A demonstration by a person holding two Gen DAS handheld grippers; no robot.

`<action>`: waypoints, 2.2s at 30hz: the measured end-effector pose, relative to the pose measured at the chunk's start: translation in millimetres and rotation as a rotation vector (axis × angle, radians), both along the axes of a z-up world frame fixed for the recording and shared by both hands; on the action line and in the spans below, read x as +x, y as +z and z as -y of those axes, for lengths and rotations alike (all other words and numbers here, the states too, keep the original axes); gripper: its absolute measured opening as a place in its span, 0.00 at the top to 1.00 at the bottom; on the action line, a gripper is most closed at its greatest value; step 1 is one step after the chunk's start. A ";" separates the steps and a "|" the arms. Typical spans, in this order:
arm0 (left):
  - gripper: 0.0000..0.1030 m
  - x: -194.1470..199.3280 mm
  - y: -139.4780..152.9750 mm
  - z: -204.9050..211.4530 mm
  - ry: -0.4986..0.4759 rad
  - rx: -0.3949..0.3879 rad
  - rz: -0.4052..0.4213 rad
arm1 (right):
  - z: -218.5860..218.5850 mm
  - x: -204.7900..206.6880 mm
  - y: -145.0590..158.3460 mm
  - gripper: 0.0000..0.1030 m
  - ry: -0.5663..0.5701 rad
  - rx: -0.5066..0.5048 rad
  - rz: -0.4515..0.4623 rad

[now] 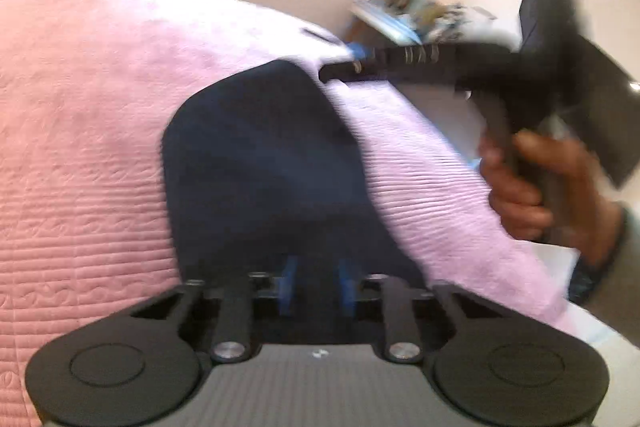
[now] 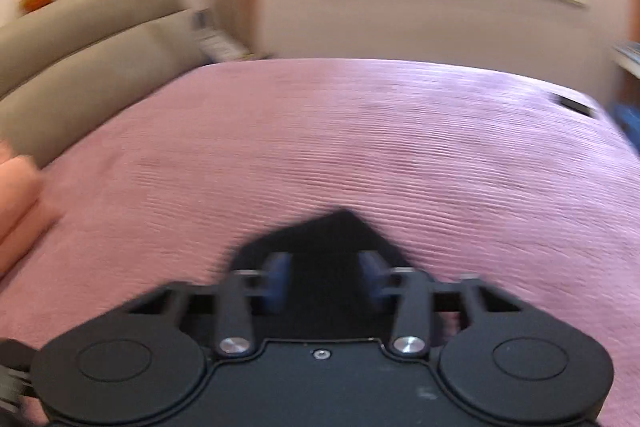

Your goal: Fold large clothes

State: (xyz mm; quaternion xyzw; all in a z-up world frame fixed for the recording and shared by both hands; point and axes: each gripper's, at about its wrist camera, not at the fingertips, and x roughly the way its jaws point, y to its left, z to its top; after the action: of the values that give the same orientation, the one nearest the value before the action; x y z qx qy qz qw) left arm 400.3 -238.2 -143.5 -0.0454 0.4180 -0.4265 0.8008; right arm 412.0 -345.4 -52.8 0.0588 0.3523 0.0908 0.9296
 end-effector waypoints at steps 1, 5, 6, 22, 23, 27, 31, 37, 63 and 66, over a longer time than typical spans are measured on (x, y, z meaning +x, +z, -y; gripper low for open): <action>0.88 4.3 -9.0 -0.6 -0.007 -0.011 -0.010 | -14.5 13.5 -15.2 0.78 0.048 0.009 -0.021; 0.88 8.0 -23.8 -6.1 0.036 -0.007 0.010 | -39.5 50.4 -96.3 0.93 0.070 -0.145 -0.085; 0.88 10.0 -24.5 -13.9 0.052 -0.023 -0.005 | -34.8 51.3 -105.8 0.94 0.056 -0.130 -0.065; 0.85 -31.1 -19.8 -27.3 -0.038 0.052 -0.082 | 21.8 19.3 -68.6 0.94 -0.234 -0.242 -0.110; 0.85 -30.0 -22.4 -22.3 -0.045 0.074 -0.075 | 22.4 24.9 -84.3 0.94 -0.235 -0.274 -0.169; 0.85 -41.8 -23.4 -11.2 -0.080 0.127 -0.040 | 49.5 40.2 -115.0 1.00 -0.340 -0.235 -0.219; 0.85 -54.6 -23.2 -8.9 -0.138 0.157 -0.055 | 49.6 6.9 -73.0 0.94 -0.389 -0.168 -0.164; 0.82 -36.9 26.5 -37.7 -0.054 0.001 -0.058 | 8.2 -107.1 -16.9 0.80 -0.289 -0.088 -0.112; 0.80 -46.4 -8.8 -34.0 -0.056 0.183 -0.109 | 36.0 -166.9 -32.3 0.26 -0.420 -0.002 -0.264; 0.76 -53.5 -0.1 -42.8 -0.049 0.192 -0.120 | 43.0 -160.6 -27.8 0.26 -0.403 0.095 -0.259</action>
State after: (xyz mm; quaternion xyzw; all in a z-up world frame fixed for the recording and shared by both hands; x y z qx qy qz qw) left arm 346.8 -195.4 -143.6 0.0164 0.5050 -0.4004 0.7645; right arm 251.3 -388.4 -80.6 0.1825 0.4449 -0.0884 0.8723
